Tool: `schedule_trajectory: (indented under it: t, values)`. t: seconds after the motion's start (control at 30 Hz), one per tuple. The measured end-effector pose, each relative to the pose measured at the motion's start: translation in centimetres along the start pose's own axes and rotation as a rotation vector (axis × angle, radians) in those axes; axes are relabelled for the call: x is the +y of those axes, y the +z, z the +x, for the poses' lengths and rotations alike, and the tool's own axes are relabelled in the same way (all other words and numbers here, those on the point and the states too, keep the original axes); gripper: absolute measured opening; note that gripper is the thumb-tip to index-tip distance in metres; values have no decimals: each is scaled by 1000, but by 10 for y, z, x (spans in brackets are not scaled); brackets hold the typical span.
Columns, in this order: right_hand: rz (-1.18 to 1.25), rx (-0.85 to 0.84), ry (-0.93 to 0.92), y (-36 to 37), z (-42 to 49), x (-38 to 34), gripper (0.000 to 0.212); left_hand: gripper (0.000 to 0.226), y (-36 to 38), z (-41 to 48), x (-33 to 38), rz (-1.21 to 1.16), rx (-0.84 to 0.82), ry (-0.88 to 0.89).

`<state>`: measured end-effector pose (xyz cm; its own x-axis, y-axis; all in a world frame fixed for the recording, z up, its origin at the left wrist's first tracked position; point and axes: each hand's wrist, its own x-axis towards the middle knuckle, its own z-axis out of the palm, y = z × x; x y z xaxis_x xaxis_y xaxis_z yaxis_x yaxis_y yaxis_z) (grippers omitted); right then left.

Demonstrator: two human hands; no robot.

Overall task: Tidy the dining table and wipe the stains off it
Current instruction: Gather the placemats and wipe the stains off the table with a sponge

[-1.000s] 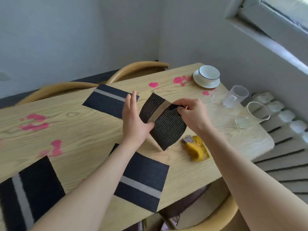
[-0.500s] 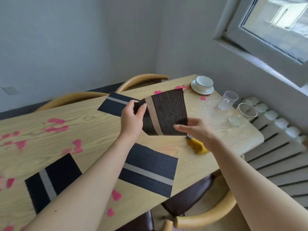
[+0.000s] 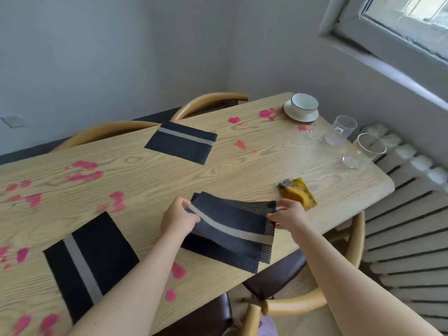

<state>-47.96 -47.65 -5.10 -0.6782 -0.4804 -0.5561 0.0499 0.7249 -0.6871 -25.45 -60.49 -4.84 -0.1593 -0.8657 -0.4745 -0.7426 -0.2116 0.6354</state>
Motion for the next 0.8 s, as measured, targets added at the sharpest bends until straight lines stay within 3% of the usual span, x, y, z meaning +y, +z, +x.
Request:
schedule_trajectory:
  t: [0.1,0.2,0.33,0.4,0.47,0.5,0.63,0.73,0.8]
  values:
    - [-133,-25,-18,18,1,14,48,31,1,4,-14,187,-33,-32]
    - [-208,74,50,24,3,25,55,32,4,12,-19,299,8,15]
    - [61,131,214,24,10,30,57,55,9,25,-14,364,-46,37]
    - [278,60,336,23,9,25,48,66,10,31,-9,324,-96,-17]
    - [316,19,392,24,5,20,35,75,11,35,-6,285,-127,-73]
    - [296,15,414,24,4,18,32,72,12,38,-6,225,-137,-103]
    - [227,-32,429,26,-1,11,32,20,14,40,-4,5,-222,-74]
    - [269,21,252,24,-6,-4,24,17,13,38,5,12,-142,56]
    - [352,52,130,20,-8,-21,16,12,7,37,13,-146,-73,112]
